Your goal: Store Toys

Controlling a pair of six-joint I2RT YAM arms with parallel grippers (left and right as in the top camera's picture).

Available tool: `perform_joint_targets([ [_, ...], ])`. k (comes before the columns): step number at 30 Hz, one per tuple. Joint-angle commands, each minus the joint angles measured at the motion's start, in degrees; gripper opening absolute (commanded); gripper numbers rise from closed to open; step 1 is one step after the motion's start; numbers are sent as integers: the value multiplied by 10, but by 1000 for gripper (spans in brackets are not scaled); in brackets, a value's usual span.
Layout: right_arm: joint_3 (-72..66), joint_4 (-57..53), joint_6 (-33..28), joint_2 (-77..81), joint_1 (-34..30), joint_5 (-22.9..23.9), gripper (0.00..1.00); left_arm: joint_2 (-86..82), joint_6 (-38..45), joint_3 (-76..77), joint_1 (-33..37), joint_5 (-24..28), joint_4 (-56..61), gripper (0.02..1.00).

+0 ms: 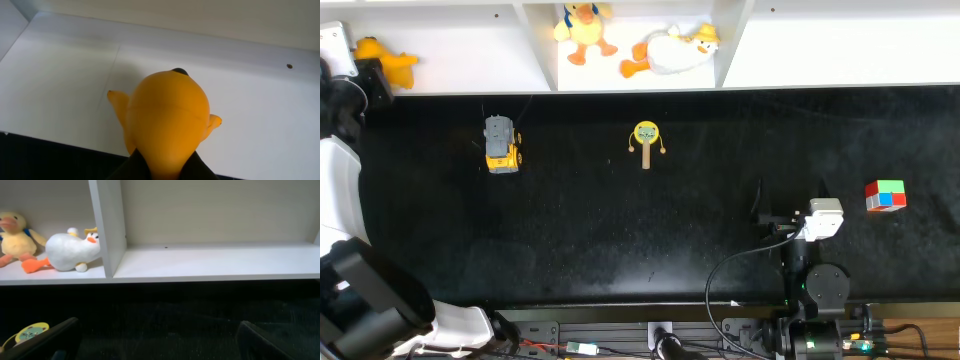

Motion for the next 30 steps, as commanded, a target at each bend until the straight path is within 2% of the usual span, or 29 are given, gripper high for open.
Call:
perform_joint_targets([
  [1, -8, 3, 4, -6, -1, -4, 996, -15, -10, 15, -6, 16, 2, 99],
  [5, -8, 3, 4, -6, -1, -4, 996, -15, -10, 15, -6, 16, 2, 132],
  [7, -8, 3, 4, -6, -1, -4, 993, -15, -10, 15, -6, 17, 2, 246],
  [9, -8, 3, 4, -6, -1, -4, 996, -15, -10, 15, -7, 17, 2, 472],
  [10, -8, 3, 4, -6, -1, -4, 996, -15, -10, 15, -7, 17, 3, 627],
  [13, -8, 3, 4, -6, -1, -4, 996, -15, -10, 15, -9, 17, 8, 998],
  [30, -8, 3, 4, -6, -1, -4, 996, -29, -5, 15, -17, 12, 2, 998],
])
